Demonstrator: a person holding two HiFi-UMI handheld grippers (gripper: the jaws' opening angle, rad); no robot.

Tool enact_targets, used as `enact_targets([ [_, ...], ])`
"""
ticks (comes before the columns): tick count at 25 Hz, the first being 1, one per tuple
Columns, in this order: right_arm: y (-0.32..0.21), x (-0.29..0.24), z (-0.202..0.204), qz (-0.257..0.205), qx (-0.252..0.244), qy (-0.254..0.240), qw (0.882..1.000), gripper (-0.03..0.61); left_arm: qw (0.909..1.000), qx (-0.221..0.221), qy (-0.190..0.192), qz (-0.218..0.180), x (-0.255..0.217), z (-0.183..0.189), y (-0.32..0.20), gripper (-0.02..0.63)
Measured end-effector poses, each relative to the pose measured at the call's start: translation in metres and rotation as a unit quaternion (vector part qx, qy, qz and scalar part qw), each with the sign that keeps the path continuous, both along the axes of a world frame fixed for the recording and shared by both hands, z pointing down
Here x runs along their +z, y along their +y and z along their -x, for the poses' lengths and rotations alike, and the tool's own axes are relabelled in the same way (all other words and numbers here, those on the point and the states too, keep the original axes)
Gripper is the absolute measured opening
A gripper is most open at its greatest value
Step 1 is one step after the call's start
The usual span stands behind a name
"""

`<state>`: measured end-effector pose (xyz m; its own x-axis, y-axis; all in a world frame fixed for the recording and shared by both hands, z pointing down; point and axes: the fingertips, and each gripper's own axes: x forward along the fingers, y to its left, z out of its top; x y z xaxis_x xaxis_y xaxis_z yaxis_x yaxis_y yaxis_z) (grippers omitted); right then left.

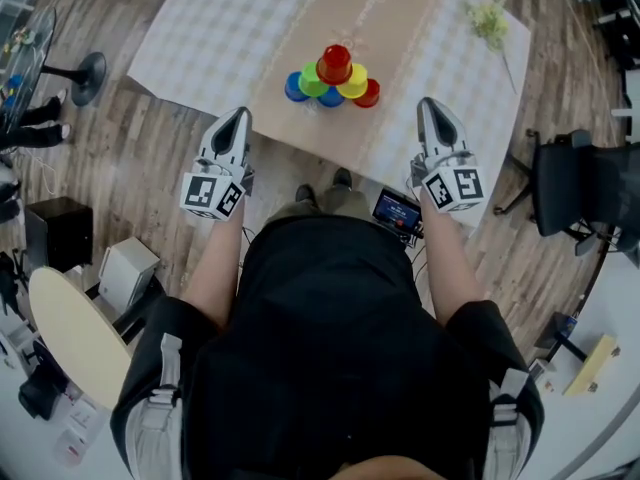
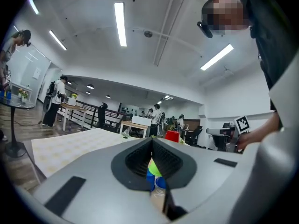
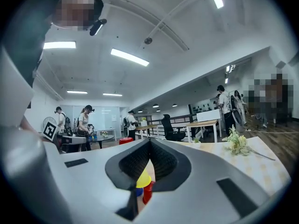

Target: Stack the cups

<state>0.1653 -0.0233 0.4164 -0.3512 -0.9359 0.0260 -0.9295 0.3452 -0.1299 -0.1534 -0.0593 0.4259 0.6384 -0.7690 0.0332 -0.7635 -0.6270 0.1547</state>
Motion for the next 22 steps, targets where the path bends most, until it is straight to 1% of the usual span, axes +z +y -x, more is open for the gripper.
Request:
enact_targets([
  [3, 0.017, -0.001, 0.014, -0.003, -0.003, 0.007, 1.000, 0.011, 0.9999, -0.002, 0.001, -0.012, -0.009, 0.007, 0.009, 0.003],
  [6, 0.031, 0.003, 0.027, 0.012, 0.003, 0.020, 1.000, 0.011, 0.9998, 0.011, 0.004, -0.014, -0.012, 0.009, 0.018, 0.003],
  [8, 0.040, 0.004, 0.033, 0.012, 0.010, 0.026, 1.000, 0.011, 0.9997, 0.018, 0.003, -0.016, -0.010, 0.011, 0.025, 0.003],
  [11, 0.052, 0.007, 0.038, 0.010, 0.014, 0.017, 1.000, 0.010, 0.9998, 0.013, -0.003, -0.013, -0.004, 0.012, 0.034, 0.003],
  [14, 0.068, 0.013, 0.045, 0.019, -0.003, 0.007, 1.000, 0.009, 1.0000, 0.002, -0.003, -0.004, -0.003, 0.010, 0.045, 0.003],
  [17, 0.077, 0.012, 0.053, 0.015, -0.029, 0.006, 0.999, 0.009, 0.9999, 0.002, -0.008, -0.005, -0.007, 0.003, 0.057, 0.003],
  [20, 0.087, 0.010, 0.053, 0.008, -0.049, 0.007, 0.999, 0.009, 0.9999, 0.004, -0.010, -0.006, -0.012, -0.009, 0.071, 0.005],
  [22, 0.098, 0.012, 0.049, 0.009, -0.053, 0.009, 0.998, 0.009, 0.9998, 0.006, -0.014, -0.009, -0.013, -0.017, 0.084, 0.003],
])
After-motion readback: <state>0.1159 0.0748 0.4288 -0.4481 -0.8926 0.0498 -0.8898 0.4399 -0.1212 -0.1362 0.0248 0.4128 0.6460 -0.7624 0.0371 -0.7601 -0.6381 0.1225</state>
